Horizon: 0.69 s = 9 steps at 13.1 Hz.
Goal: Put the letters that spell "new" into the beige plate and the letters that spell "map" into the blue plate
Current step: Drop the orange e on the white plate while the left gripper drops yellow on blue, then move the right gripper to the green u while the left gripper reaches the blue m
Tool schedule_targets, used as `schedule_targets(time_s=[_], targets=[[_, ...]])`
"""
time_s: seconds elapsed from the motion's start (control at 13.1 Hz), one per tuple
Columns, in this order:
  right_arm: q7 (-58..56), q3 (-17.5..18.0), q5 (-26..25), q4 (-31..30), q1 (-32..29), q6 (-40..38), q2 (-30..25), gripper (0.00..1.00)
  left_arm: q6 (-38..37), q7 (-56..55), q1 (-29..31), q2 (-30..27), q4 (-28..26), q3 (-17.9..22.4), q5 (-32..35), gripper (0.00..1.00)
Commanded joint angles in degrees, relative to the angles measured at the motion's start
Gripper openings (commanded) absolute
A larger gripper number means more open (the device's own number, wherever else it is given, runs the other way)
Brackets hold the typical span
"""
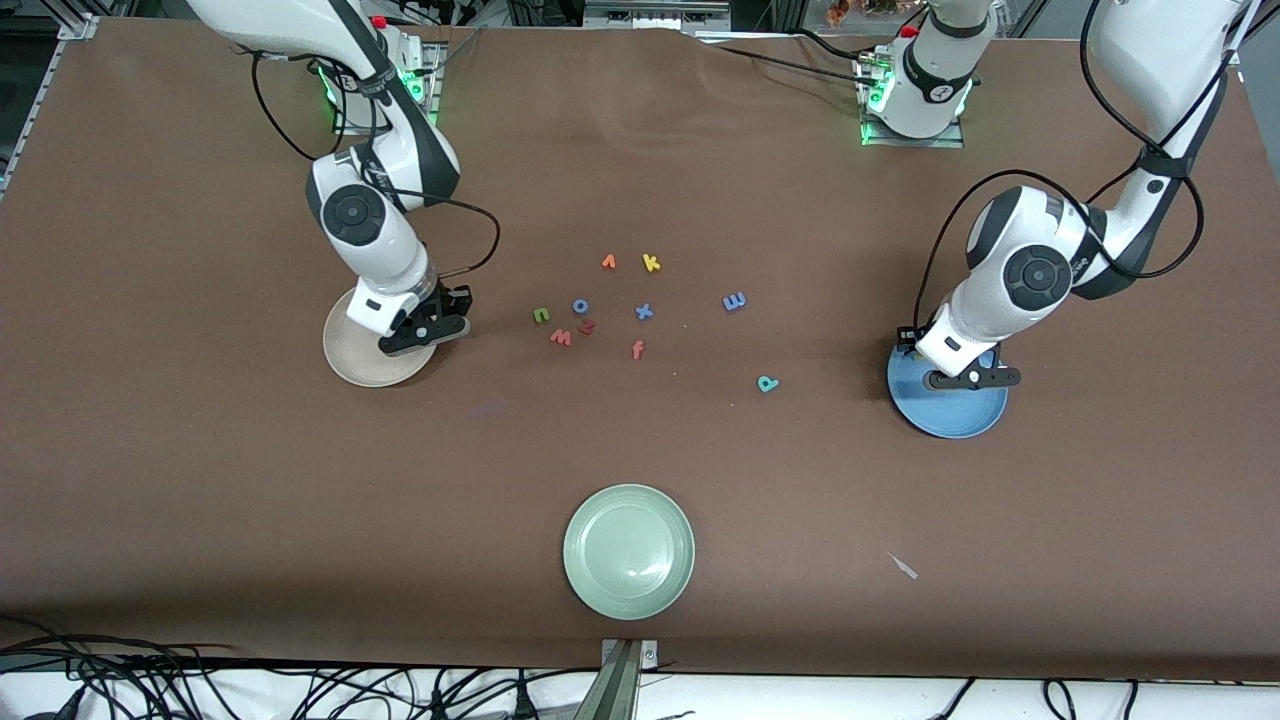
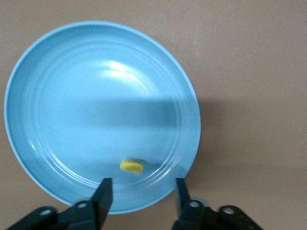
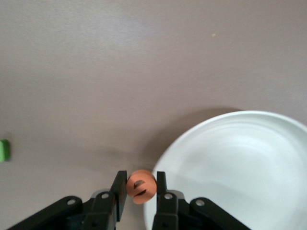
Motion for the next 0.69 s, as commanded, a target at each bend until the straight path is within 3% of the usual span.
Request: schedule_targets(time_s=[0.0, 0.15, 0.23, 0.31, 0.38, 0.61], targets=[[-2.89, -1.07, -0.87, 0.05, -0.17, -2.19, -1.49, 0.21, -1.72, 0.41, 0.09, -0.65, 2.33, -1.86, -2.2, 1.0], [-3.76, -1.86, -1.13, -0.3, -0.34, -2.64, -1.59, 0.22, -1.99, -3.8, 0.09, -0.65, 2.51, -4.85, -4.21, 1.0], [-4.03, -2.21, -1.13, -0.47, -0.35, -2.64, -1.5, 0.28, -1.99, -5.73, -0.52, -0.48, 2.51, -5.9, -4.31, 1.0], [-4.21, -2.3, -1.22, -0.47, -0.35, -2.64, -1.41, 0.36, -1.91, -8.02, -1.31, -0.57, 2.43, -6.44, -4.31, 1.0], [-4.03, -2.3, -1.22, -0.47, -0.35, -2.55, -1.33, 0.53, -1.82, -11.08, -2.71, -0.48, 2.34, -7.31, -4.31, 1.0], [-2.55, -2.3, -0.87, -0.47, -0.35, -2.64, -1.33, 0.72, 0.54, -22.24, -8.06, 0.4, 2.25, -7.58, -4.4, 1.0]])
